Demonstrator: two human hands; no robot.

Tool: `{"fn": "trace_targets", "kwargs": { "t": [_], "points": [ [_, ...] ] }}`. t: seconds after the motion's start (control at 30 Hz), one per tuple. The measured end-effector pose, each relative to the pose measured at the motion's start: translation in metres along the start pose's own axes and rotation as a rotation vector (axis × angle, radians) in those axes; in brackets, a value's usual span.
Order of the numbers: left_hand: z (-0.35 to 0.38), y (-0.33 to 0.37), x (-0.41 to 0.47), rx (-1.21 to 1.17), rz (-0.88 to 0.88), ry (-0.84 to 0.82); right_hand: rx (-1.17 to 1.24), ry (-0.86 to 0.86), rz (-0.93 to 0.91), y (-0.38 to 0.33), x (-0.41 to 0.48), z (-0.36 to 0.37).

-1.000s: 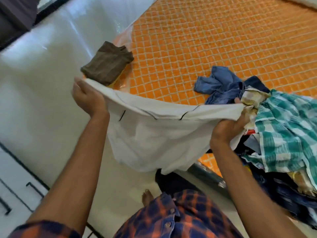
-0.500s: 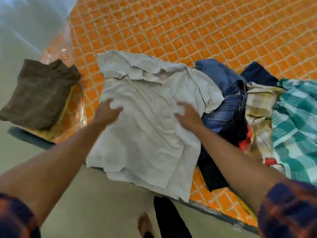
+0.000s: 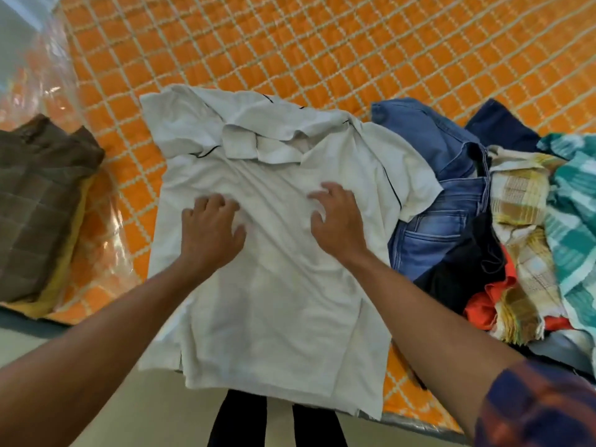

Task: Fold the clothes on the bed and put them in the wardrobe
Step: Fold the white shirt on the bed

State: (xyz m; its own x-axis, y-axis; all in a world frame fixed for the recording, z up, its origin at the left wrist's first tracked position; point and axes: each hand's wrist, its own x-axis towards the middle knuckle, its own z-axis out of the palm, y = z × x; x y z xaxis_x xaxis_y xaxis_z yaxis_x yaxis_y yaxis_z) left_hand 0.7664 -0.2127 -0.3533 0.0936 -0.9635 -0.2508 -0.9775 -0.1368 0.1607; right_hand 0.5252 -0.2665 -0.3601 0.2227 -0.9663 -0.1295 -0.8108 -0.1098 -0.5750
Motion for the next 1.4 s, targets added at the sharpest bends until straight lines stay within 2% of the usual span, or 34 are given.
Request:
{"fn": "trace_targets", "kwargs": {
  "t": [0.07,0.13,0.27,0.37,0.4,0.47,0.5,0.57,0.63,0.67,0.73,0.8,0.87,0.97,1.1,1.17,1.3,1.4],
  "points": [
    [-0.008,0.001,0.053,-0.043,0.117,0.053,-0.036,0.077,-0.043,-0.008,0.054,0.004],
    [-0.015,0.001,0.103,-0.054,0.138,0.03,-0.119,0.107,-0.063,-0.017,0.104,0.003],
    [-0.02,-0.005,0.185,0.028,0.146,-0.046,-0.388,-0.144,-0.017,-0.025,0.188,-0.004],
    [-0.023,-0.006,0.214,-0.052,0.163,0.062,-0.514,-0.105,0.003,-0.023,0.222,-0.011],
    [-0.026,-0.005,0.223,-0.108,0.142,0.135,-0.503,-0.028,0.026,-0.023,0.234,-0.016],
    [-0.033,0.0,0.239,-0.214,0.159,0.264,-0.313,0.131,0.134,-0.018,0.256,-0.025],
    [-0.034,0.003,0.243,-0.24,0.213,0.315,-0.18,0.16,0.204,-0.014,0.263,-0.026],
    [-0.033,0.012,0.245,-0.299,0.35,0.365,-0.016,0.102,0.23,-0.007,0.268,-0.023],
    [-0.022,0.017,0.236,-0.331,0.451,0.344,-0.021,0.053,0.217,-0.006,0.252,-0.016],
    [-0.013,0.016,0.227,-0.332,0.451,0.311,-0.049,0.101,0.193,-0.003,0.241,-0.01],
    [0.01,0.002,0.2,-0.331,0.344,0.264,-0.028,0.258,0.117,-0.001,0.208,0.002],
    [0.031,-0.021,0.159,-0.332,0.207,0.234,-0.02,0.343,0.027,-0.002,0.164,0.017],
    [0.049,-0.041,0.102,-0.299,0.172,0.246,-0.069,0.377,-0.014,-0.004,0.11,0.036],
    [0.063,-0.064,0.0,-0.248,0.118,0.242,-0.103,0.379,0.061,-0.02,0.004,0.07],
    [0.06,-0.092,-0.114,-0.224,-0.193,0.126,-0.093,0.171,0.105,-0.051,-0.128,0.109],
    [0.054,-0.095,-0.136,-0.22,-0.305,0.075,-0.11,0.054,0.046,-0.065,-0.171,0.122],
    [0.043,-0.092,-0.125,-0.174,-0.267,-0.019,-0.114,-0.139,-0.108,-0.091,-0.212,0.136],
    [0.033,-0.096,-0.118,-0.181,-0.216,-0.068,-0.186,-0.227,-0.123,-0.101,-0.214,0.138]
  ]
}}
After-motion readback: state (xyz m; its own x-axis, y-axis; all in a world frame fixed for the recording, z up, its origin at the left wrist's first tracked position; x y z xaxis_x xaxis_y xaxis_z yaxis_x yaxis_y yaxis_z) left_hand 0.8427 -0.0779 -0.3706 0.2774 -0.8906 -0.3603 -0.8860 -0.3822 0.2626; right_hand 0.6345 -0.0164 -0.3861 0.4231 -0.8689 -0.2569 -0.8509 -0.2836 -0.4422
